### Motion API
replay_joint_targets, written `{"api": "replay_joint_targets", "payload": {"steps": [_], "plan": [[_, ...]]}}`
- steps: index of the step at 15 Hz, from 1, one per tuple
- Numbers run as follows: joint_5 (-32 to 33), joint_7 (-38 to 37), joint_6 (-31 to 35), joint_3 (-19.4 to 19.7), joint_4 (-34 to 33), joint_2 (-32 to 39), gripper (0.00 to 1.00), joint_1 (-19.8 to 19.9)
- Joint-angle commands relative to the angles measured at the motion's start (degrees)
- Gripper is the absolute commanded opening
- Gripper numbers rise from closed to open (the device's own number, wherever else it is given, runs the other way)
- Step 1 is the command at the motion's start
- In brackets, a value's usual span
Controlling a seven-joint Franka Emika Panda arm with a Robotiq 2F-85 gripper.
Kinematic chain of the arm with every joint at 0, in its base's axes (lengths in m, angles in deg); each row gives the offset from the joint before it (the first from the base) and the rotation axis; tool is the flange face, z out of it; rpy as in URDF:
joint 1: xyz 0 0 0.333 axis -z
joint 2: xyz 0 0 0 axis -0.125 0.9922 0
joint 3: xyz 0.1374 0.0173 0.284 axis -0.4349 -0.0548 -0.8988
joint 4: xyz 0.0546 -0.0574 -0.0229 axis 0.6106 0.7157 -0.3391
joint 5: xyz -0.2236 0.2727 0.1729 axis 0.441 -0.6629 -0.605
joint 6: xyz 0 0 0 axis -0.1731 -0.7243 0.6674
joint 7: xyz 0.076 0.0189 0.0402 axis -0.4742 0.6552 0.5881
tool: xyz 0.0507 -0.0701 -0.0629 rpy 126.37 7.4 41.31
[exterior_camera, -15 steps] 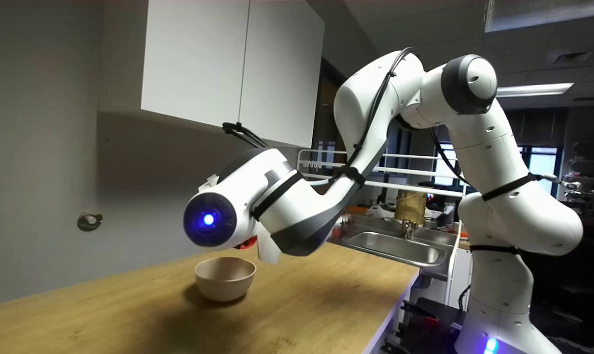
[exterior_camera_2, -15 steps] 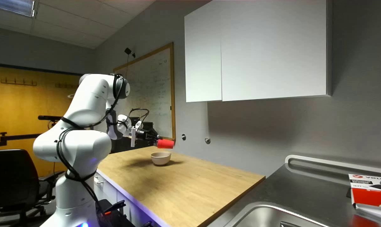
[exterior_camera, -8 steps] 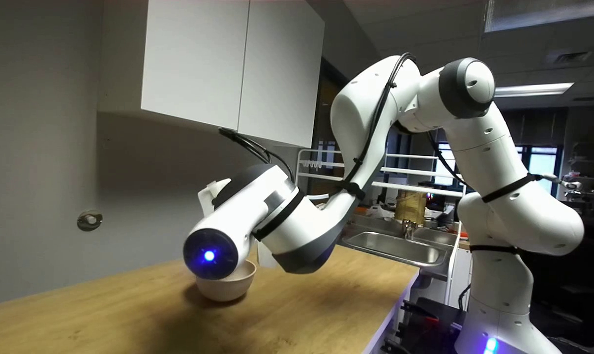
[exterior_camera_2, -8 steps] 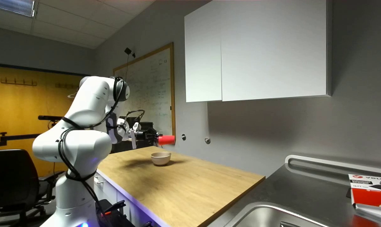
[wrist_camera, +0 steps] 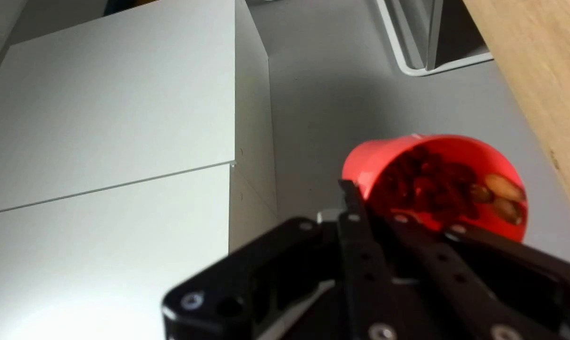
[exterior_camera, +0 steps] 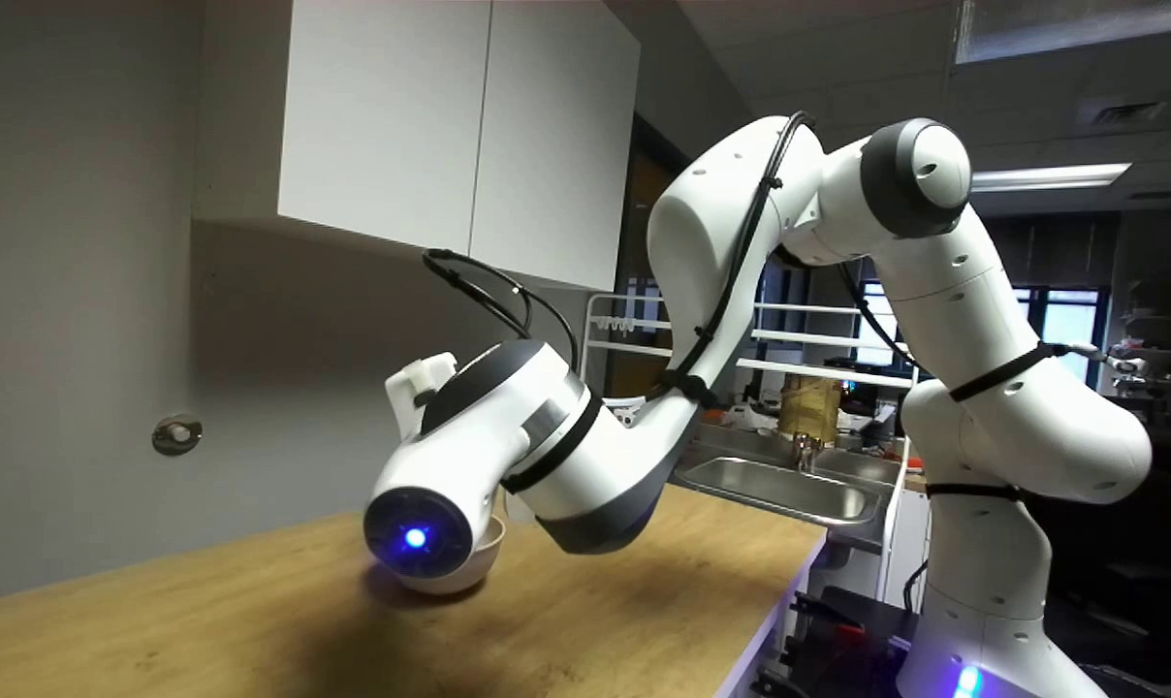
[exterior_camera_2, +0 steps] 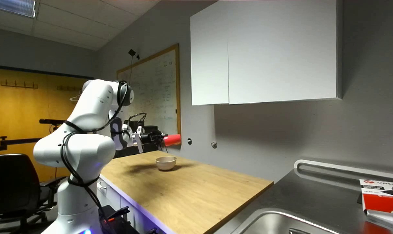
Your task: Pour the contents in the orange cup into the white bowl
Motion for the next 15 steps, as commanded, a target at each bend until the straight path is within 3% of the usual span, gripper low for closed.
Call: {"api": "replay_joint_targets", "payload": {"steps": [1,15], "plan": [[2.48,0.44,-2.49,-0.89,-0.85,0.73,0.02,0.23],[10.1,-0.35,-8.02,-1.08,-0.52,1.98,0.02,-0.16]]}}
